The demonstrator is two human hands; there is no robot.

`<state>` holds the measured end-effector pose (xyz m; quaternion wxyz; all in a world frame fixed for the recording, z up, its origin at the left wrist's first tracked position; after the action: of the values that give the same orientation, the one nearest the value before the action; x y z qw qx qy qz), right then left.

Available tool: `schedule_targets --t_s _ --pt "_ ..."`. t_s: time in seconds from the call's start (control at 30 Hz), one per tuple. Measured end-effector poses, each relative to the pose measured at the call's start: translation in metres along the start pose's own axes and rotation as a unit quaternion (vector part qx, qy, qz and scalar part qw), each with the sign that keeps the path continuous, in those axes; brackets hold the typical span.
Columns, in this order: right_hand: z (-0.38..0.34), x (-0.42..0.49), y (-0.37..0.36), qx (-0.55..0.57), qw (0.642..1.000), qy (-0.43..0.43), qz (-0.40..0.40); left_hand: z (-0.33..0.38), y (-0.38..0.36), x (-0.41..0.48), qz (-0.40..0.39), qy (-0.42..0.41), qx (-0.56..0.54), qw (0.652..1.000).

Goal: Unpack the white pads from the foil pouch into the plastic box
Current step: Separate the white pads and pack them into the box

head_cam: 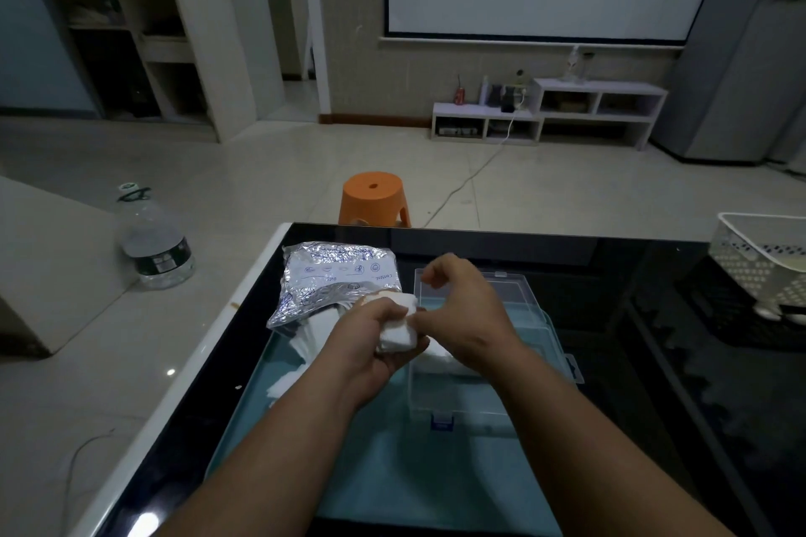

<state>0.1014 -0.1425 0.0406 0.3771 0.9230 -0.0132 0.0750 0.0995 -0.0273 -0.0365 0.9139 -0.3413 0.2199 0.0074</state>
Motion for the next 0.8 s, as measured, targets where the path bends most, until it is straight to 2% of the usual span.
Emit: schedule_targets --t_s 0.17,0.37,0.57,0.8 --pt "-0.007 -0.008 -0.023 0.023 0.984 0.058 -0.164 0.000 -0.004 -0.001 -0.043 -0.007 0.047 0.998" --pt "-0.014 -0.012 -0.028 -0.057 0.981 0.091 -0.165 0.000 -0.017 -0.010 -0.095 -0.027 0.078 0.992" --pt "-0.022 -0.014 -0.024 -0.056 0.981 0.113 -0.147 0.005 -0.018 -0.008 -0.117 -0.051 0.084 0.988" --pt "-0.030 -0.017 -0.020 -0.130 0.972 0.139 -0.136 0.002 -0.019 -0.009 -0.099 -0.034 0.095 0.990"
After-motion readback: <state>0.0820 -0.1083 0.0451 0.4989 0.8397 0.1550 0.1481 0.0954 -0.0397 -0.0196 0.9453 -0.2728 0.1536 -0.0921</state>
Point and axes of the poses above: each hand's wrist, its own x-axis towards the middle knuckle, its own y-axis out of the back of the hand, z = x × y, the point moved 8 cm from there along x, towards the middle knuckle, and after that the axes turned 3 degrees about -x, right-handed, at the moved point
